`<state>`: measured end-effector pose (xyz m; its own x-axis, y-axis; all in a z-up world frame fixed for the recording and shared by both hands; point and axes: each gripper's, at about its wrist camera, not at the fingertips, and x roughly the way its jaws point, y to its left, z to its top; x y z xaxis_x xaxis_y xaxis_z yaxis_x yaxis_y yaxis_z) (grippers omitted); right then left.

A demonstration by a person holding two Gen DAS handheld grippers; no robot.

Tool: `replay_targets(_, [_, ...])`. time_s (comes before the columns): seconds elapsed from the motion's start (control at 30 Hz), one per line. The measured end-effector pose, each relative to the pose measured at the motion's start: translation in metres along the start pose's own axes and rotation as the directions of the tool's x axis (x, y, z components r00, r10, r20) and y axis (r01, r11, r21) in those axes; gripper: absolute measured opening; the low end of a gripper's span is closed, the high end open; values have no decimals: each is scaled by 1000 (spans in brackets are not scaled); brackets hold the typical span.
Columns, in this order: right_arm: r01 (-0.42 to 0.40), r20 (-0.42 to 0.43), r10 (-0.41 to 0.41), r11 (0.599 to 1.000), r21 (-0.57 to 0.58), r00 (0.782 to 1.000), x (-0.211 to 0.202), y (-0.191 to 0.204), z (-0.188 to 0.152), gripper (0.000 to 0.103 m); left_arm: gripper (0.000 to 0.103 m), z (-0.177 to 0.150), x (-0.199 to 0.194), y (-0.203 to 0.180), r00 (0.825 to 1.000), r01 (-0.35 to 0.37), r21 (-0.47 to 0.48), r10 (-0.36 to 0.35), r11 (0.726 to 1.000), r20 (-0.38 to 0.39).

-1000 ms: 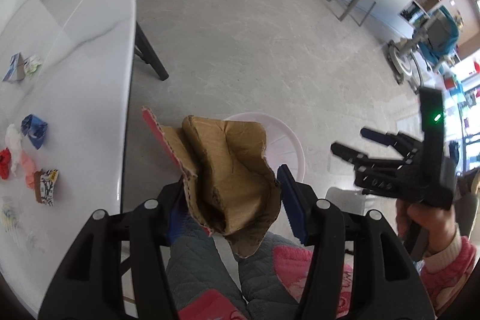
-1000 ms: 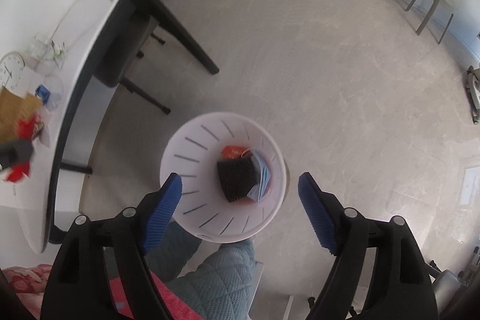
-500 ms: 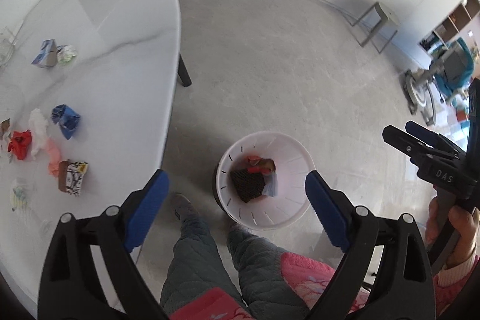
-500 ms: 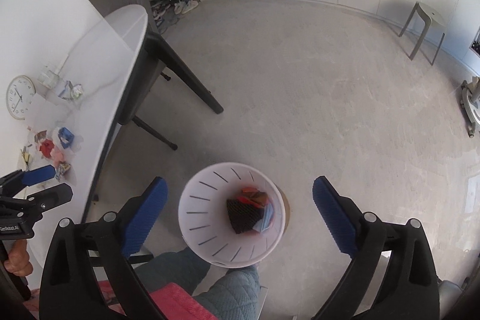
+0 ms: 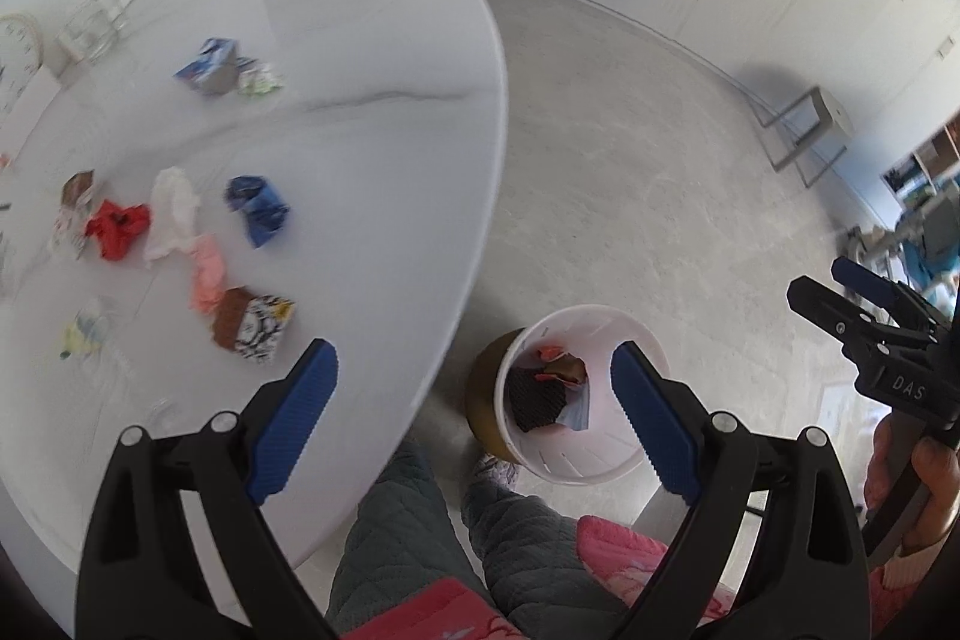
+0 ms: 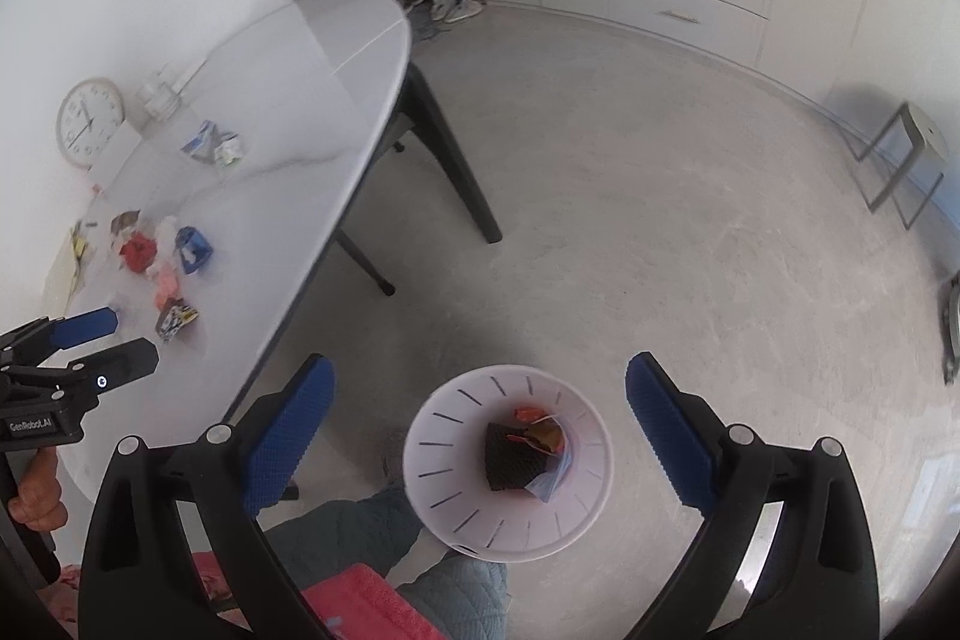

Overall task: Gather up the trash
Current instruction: 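Move both tools back over the table toward the remaining trash, then grasp the yellow paper with the left tool while the right tool grasps the white tissue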

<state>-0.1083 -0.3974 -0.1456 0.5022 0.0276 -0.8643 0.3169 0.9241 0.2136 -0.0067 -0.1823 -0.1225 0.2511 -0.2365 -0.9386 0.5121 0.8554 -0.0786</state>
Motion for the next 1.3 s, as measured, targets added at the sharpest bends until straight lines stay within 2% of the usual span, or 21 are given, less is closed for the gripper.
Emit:
replay_targets(0.2, [-73, -37, 68, 987, -146, 997, 18, 70, 18, 97, 89, -12, -15, 70, 998, -60, -165, 63, 984, 15])
replay_targets(0.3, [-119, -53, 110, 971, -209, 992, 28, 114, 25, 97, 89, -22, -20, 122, 995, -94, -286, 99, 954, 2])
replay_targets(0.47, [-173, -81, 156, 948, -269, 984, 52, 185, 35, 97, 89, -37, -21, 190, 991, -134, -401, 130, 906, -36])
replay_targets(0.6, [-197, -102, 175, 938, -284, 979, 72, 226, 42, 97, 89, -47, -21, 229, 990, -140, -425, 134, 894, -44])
replay_targets(0.77, [-180, -128, 149, 944, -278, 981, 104, 264, 51, 97, 89, -51, -16, 269, 990, -140, -396, 130, 907, -53])
replay_targets(0.9, [-162, -145, 127, 951, -263, 981, 124, 288, 57, 97, 89, -50, -9, 305, 991, -133, -410, 119, 902, -60])
replay_targets(1.03, [-159, -150, 122, 952, -262, 981, 131, 308, 57, 97, 89, -51, 9, 342, 991, -130, -412, 111, 902, -72])
replay_targets(1.17, [-142, -142, 101, 938, -316, 985, 136, 333, 57, 97, 89, -49, 34, 371, 992, -118, -423, 88, 898, -90])
replay_targets(1.3, [-114, -139, 68, 927, -357, 988, 142, 351, 61, 97, 84, -40, 55, 387, 993, -91, -438, 49, 895, -106])
